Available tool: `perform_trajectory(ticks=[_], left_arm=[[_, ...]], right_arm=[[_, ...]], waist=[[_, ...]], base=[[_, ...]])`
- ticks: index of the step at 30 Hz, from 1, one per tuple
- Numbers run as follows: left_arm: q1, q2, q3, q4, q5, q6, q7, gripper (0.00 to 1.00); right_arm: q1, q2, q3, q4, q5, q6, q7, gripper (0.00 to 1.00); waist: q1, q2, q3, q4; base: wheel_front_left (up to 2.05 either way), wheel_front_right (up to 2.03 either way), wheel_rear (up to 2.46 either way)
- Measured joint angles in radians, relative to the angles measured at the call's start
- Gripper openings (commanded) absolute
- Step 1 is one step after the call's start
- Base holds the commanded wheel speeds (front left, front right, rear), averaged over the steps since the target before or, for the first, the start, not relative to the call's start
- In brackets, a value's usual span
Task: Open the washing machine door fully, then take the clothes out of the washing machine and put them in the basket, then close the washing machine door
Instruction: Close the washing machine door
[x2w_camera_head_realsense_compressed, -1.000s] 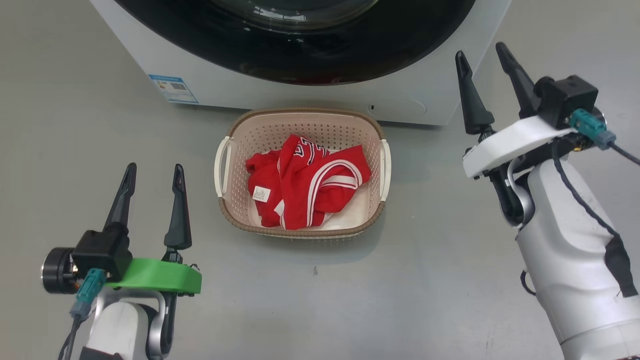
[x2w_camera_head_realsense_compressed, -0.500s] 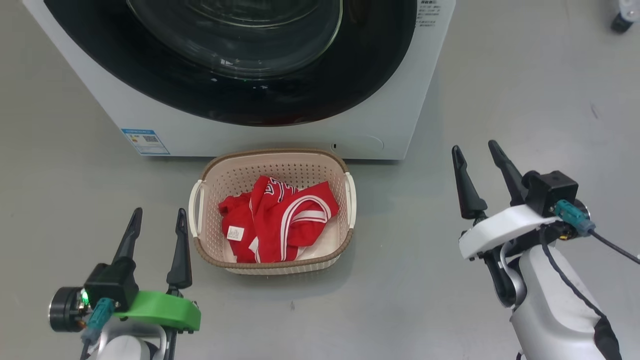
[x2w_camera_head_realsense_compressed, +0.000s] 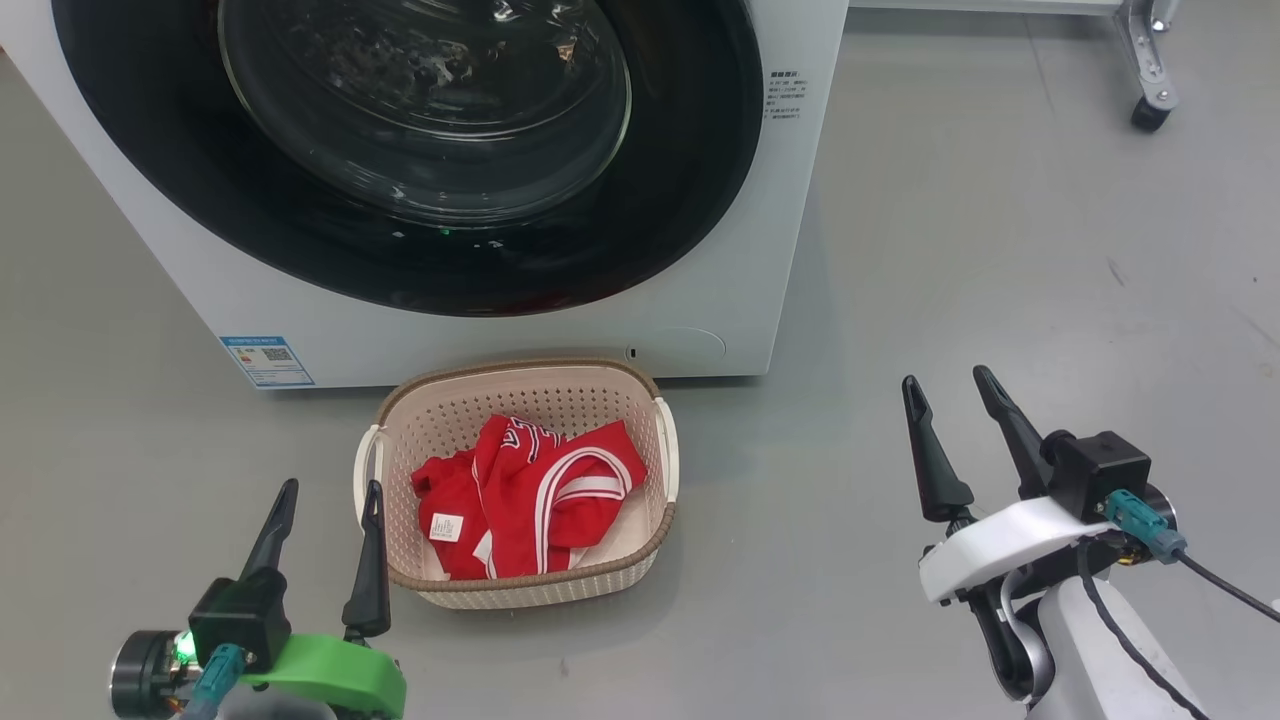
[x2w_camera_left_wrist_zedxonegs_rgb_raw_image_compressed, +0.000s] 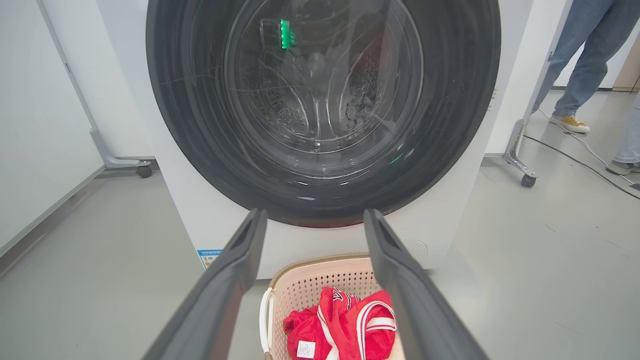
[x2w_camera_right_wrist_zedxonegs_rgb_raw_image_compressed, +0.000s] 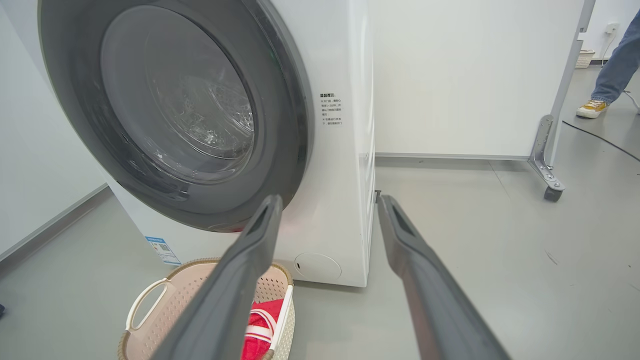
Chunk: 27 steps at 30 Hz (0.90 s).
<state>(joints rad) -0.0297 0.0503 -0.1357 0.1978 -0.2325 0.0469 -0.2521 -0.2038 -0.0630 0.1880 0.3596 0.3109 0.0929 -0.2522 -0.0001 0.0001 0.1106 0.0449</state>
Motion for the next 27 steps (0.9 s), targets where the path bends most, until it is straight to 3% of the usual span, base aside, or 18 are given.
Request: perform_trajectory(ticks=[27], left_arm=[[0.052, 0.002, -0.001, 0.014, 0.000, 0.001, 0.006, 1.00]], right_arm=[[0.169, 0.008, -0.008, -0.090, -0.012, -0.027, 0.000, 1.00]], waist=[[0.0000, 0.0000, -0.063, -0.030]], base=[[0.00, 0.00, 0.00]])
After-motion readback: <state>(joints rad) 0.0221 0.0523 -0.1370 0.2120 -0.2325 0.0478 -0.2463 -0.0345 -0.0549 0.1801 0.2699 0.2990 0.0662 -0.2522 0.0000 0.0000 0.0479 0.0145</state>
